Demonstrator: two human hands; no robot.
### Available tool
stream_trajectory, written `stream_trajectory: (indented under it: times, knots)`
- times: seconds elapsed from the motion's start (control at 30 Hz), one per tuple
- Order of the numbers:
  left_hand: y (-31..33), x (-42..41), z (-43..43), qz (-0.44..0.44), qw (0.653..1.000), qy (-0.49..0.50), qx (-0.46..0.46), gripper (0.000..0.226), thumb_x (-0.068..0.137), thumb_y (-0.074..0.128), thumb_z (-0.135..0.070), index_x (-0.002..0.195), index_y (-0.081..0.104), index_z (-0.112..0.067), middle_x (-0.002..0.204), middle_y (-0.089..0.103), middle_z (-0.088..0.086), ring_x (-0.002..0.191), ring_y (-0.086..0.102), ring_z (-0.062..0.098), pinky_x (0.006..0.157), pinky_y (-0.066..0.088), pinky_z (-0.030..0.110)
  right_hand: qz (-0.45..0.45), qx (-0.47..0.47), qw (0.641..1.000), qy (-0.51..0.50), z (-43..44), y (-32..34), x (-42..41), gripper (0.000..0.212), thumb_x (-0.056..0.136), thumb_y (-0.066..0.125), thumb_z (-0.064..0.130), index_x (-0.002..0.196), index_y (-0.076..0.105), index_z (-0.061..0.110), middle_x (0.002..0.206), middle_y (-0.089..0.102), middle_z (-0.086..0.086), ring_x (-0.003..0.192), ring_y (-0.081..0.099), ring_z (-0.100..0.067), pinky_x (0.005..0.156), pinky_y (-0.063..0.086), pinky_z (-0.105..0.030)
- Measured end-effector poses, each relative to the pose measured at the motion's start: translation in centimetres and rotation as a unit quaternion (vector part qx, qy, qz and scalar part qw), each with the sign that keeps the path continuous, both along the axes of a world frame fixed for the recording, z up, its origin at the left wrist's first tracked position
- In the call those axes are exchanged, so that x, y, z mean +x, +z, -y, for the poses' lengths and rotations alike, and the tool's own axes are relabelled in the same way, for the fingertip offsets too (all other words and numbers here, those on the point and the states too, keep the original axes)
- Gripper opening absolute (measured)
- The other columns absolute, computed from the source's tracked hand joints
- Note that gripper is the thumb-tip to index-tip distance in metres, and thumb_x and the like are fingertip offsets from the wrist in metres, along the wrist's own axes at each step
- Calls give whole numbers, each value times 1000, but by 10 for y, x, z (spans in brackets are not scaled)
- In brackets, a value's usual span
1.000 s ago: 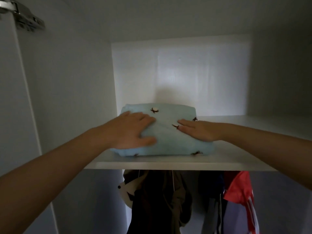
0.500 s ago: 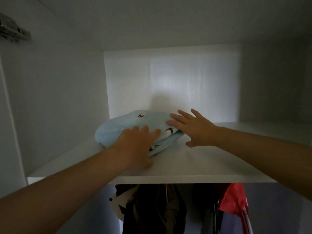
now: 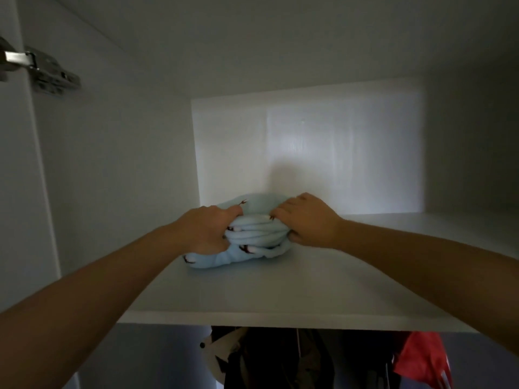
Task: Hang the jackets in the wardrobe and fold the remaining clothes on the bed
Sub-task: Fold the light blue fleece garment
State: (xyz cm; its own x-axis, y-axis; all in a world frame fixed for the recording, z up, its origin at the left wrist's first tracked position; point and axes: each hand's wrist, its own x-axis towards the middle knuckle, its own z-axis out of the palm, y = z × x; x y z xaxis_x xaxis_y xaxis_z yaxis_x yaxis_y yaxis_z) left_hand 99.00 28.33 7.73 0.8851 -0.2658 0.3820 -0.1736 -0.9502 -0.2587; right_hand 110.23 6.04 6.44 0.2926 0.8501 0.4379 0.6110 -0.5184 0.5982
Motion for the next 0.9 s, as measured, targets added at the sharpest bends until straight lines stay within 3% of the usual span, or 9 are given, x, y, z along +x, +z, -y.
stream_trajectory:
  times: [0.1,0.17,0.27,0.47,0.53,0.6,0.7,0.8,0.9]
  knots:
    - [-6,-8,-2,34,998,-16,57,44,85,52,-22,127,40,-19,80,50,-8,64,44,9,52,30,23,-65,-21,998,12,1,14,-4,52,89,53,35,137,40,21,131,52,-2,119,48,-21,100,34,-36]
    - [-11,-13,2,43,995,-11,88,46,86,50,-23,131,39,-20,89,58,-5,67,43,8,52,27,22,-85,-68,994,-26,3,9,-10,75,84,58,42,147,23,22,147,35,-5,136,31,-24,113,18,-45]
    - [-24,-15,8,54,991,-19,121,56,85,51,-27,138,32,-22,102,59,-6,73,49,8,53,28,19,-97,-64,992,-54,-7,-15,-27,106,75,62,54,151,-6,26,159,6,-1,146,3,-27,111,1,-61]
    - [-28,-25,19,67,974,12,217,53,87,50,-32,134,27,-22,112,55,-5,91,60,17,64,39,27,15,-52,998,-42,-25,-30,-28,72,88,54,26,149,16,17,147,37,-9,129,41,-29,105,29,-48]
    - [-22,-29,19,13,987,-25,160,49,85,51,-36,130,35,-26,106,58,-6,88,60,17,65,42,26,-32,-103,994,-7,-15,-20,-21,72,88,55,24,149,19,17,150,33,-6,133,37,-22,108,28,-40]
    - [-4,-35,18,-102,993,-56,4,31,83,51,-47,112,46,-40,88,63,-13,77,59,10,62,43,19,-186,-113,975,35,-1,2,-17,66,87,60,17,145,30,15,147,37,-6,130,38,-18,109,30,-33]
    - [33,-19,8,-139,965,-89,-204,21,85,49,-56,94,57,-40,77,69,-13,69,64,0,62,47,14,-401,13,916,-23,-2,36,-17,46,90,52,13,135,43,20,135,47,-6,121,46,-21,97,38,-30]
    - [34,15,-4,-25,975,-79,-208,36,96,47,-42,127,53,-25,127,60,-1,115,55,12,94,40,24,-414,166,892,-68,-40,25,-21,50,99,31,43,144,29,20,147,35,-8,130,38,-26,103,31,-37]
    - [-4,41,-10,-167,969,18,-183,64,97,35,-50,152,15,-22,157,19,3,142,21,18,116,14,29,-325,42,919,-218,-55,-6,-16,63,95,18,62,151,5,36,160,-2,-7,145,1,-35,111,1,-64]
